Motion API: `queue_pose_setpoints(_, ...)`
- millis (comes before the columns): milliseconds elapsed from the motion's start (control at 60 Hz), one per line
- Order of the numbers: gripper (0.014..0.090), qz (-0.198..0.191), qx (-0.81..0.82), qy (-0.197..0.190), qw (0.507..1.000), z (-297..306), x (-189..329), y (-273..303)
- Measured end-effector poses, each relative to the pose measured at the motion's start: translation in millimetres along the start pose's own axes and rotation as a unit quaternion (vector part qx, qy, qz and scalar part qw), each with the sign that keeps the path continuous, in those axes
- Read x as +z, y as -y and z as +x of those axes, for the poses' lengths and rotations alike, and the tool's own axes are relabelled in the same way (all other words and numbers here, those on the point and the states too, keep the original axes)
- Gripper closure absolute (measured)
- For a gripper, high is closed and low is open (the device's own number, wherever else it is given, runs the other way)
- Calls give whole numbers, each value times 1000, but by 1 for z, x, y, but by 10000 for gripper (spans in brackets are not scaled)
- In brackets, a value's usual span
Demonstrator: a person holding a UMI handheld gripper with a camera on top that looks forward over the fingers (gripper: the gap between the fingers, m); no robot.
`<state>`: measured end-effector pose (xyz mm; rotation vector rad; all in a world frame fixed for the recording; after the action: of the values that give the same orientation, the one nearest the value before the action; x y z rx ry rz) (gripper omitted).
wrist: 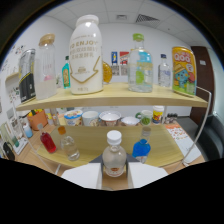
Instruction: Make me a cup of Mojito.
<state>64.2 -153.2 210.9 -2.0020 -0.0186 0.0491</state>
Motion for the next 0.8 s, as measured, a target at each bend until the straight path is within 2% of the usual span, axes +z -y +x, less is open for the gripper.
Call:
queue_pose_setpoints(283,711,-31,-9,-47,998,58,-43,-60)
queue_pose_setpoints(500,710,-33,-185,-113,976,80,-51,-74)
queue_pose_setpoints(683,712,-26,-399,-152,904,80,-47,-58)
queue_pose_setpoints(800,713,-34,-535,-166,827,75,-44,-47)
